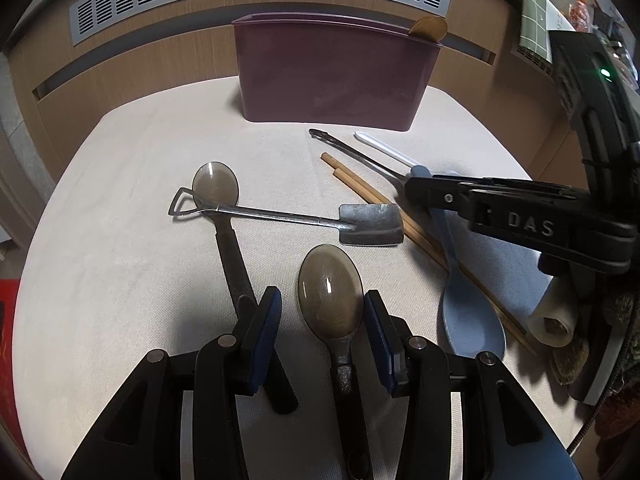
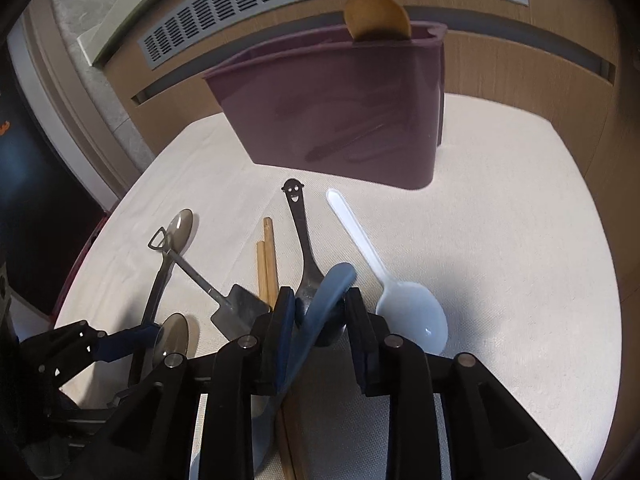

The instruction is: Organize utensils

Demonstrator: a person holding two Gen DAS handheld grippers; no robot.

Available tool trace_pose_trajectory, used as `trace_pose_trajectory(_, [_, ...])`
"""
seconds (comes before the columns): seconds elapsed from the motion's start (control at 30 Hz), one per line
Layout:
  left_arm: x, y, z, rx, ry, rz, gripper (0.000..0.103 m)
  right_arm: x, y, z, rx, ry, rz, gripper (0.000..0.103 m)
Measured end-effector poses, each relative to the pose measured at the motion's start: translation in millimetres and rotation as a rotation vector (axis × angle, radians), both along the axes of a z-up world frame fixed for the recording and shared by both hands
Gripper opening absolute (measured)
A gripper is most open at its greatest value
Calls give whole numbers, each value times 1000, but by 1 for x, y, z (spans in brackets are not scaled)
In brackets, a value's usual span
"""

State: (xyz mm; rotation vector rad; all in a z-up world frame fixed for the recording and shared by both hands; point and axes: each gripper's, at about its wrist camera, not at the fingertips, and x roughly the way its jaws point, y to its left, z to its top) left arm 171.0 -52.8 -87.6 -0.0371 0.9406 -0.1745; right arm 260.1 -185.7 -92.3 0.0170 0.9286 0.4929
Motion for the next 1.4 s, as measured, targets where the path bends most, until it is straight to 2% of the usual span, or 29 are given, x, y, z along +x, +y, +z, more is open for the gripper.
trace_pose_trajectory(0.13, [3,2,0,-12,9,16,44,-14,-14,11,4,-65,-5,24])
trace_pose_trajectory(0.3, [6,-6,0,29,13,20,44,-28,-31,18,4,-104,-19,24])
trace_pose_trajectory(0.4, [8,-8,1,36,22,19,42,-33,-36,15,-10,-95,-12,24])
trace_pose_trajectory(0.43, [10,-7,1,31,21,17,35,-34,-37,13,-16,-89,-9,24])
trace_pose_trajectory(0.53, [12,-3,3,1,17,1,34,-41,-44,9,-25,-62,0,24])
trace_pose_trajectory(0.63, [8,1,9,-26,-14,2,34,-49,-49,4,-9,-11,38,25])
trace_pose_trajectory(0.8, [0,9,32,-38,-110,6,34,-68,-53,8,-105,-85,53,25])
trace_pose_trajectory(0.9, [-1,17,44,-56,-149,14,34,-70,-51,15,-106,-114,88,25])
trace_pose_trajectory(1.0, [-1,24,54,-71,-176,17,34,-60,-41,24,-104,-128,125,25])
trace_pose_trajectory(1.1, [0,30,61,-67,-201,20,34,-32,-26,28,-133,-149,177,24])
trace_pose_trajectory(1.27, [2,38,71,-79,-226,25,34,30,-14,14,-167,-72,202,25])
trace_pose_trajectory(1.4, [9,42,72,-106,-229,23,34,47,4,3,-214,-68,228,24])
